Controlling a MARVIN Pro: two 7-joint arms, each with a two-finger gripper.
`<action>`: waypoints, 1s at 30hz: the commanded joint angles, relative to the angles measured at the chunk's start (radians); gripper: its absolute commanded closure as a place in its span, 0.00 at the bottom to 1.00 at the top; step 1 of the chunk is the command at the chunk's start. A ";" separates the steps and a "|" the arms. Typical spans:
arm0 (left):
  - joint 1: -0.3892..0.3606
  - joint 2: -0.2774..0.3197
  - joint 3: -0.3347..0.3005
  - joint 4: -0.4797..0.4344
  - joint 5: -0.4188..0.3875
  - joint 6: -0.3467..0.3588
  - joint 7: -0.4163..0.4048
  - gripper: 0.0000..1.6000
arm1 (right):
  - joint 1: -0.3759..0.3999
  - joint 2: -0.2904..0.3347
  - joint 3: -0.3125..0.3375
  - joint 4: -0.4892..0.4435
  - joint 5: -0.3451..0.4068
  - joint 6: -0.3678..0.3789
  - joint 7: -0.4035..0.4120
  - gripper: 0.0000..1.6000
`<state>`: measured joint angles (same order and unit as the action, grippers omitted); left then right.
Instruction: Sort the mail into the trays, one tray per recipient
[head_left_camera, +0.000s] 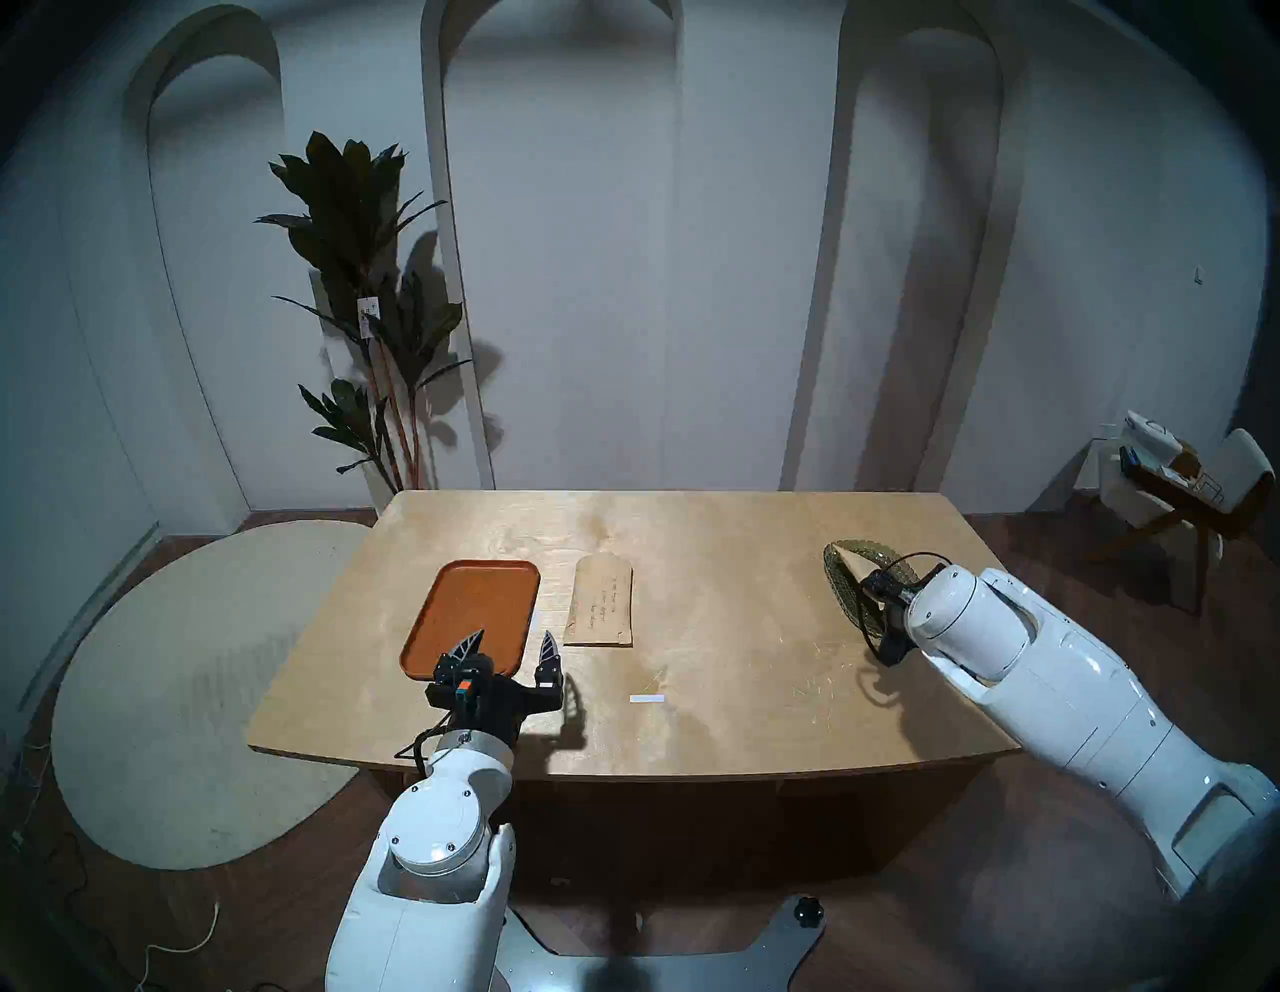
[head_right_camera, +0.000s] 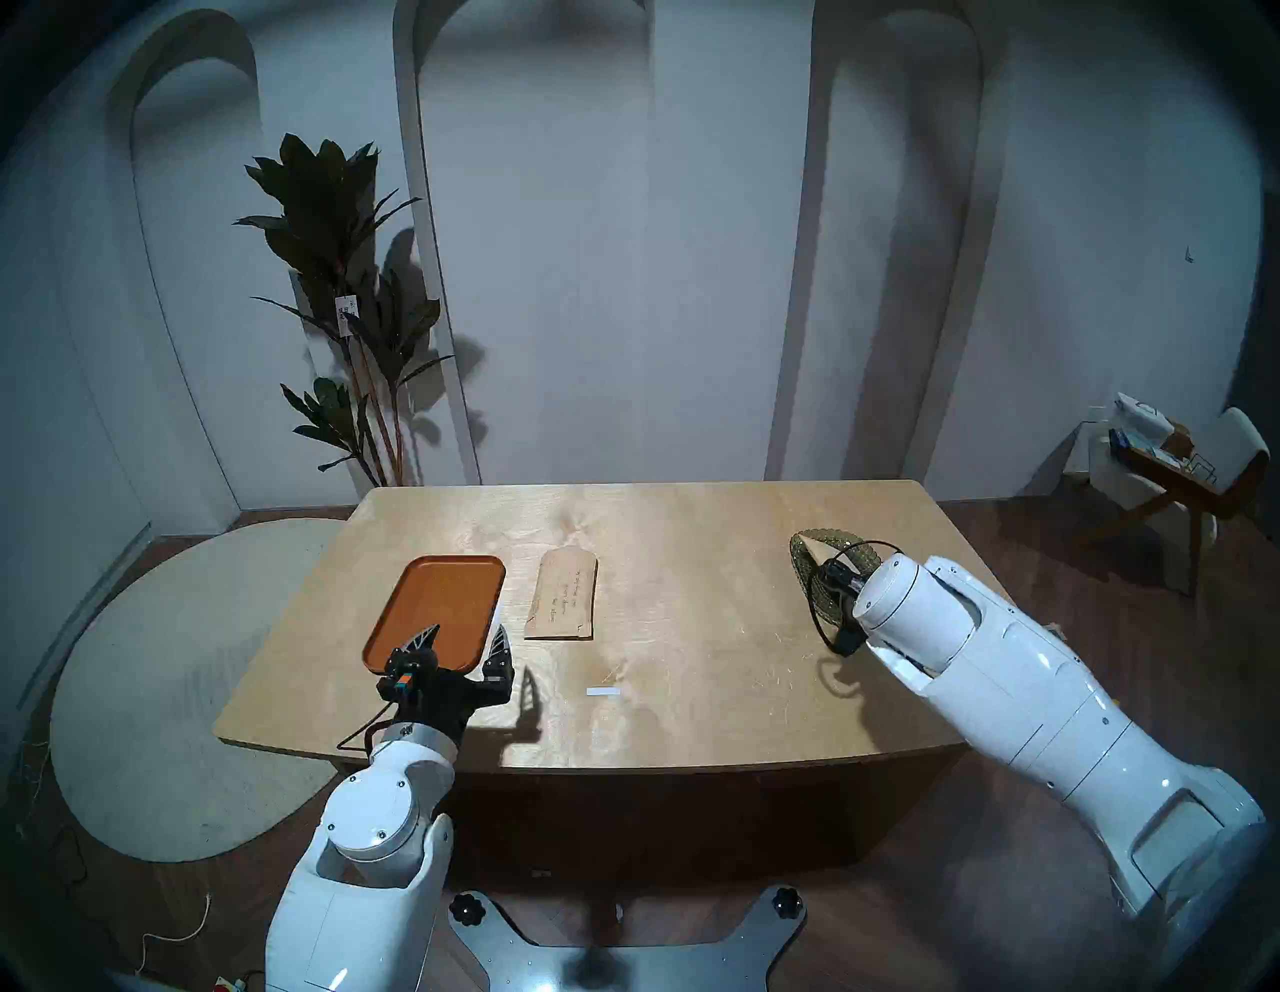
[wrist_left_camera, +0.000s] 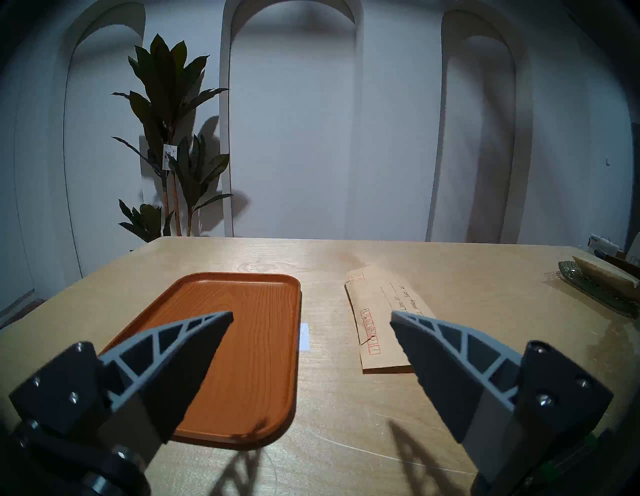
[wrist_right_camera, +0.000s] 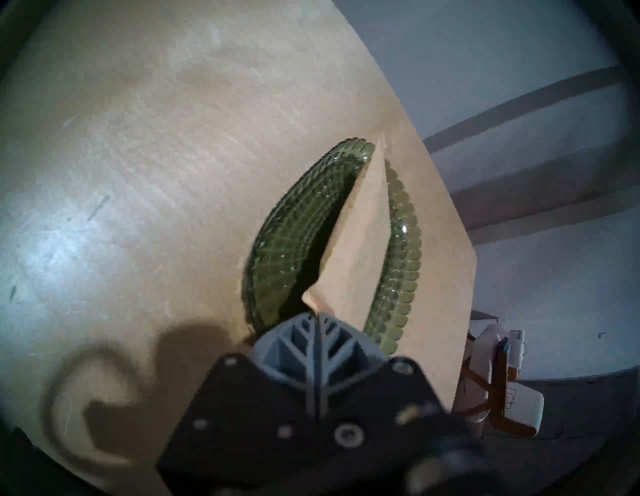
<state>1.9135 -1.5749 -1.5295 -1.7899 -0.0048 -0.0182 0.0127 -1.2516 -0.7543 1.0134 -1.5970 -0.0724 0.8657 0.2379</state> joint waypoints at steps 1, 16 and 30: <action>-0.005 0.000 -0.002 -0.023 -0.001 -0.004 0.001 0.00 | -0.018 -0.005 0.019 -0.051 0.003 0.009 -0.028 0.09; -0.009 0.000 -0.001 -0.015 0.000 -0.005 0.001 0.00 | -0.008 -0.157 0.164 -0.260 0.210 0.013 -0.020 0.00; -0.008 0.000 -0.001 -0.019 0.000 -0.006 0.001 0.00 | -0.084 -0.322 0.363 -0.381 0.377 0.024 -0.205 0.00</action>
<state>1.9128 -1.5749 -1.5294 -1.7866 -0.0048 -0.0184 0.0126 -1.2997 -0.9680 1.2558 -1.9333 0.2759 0.8955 0.1414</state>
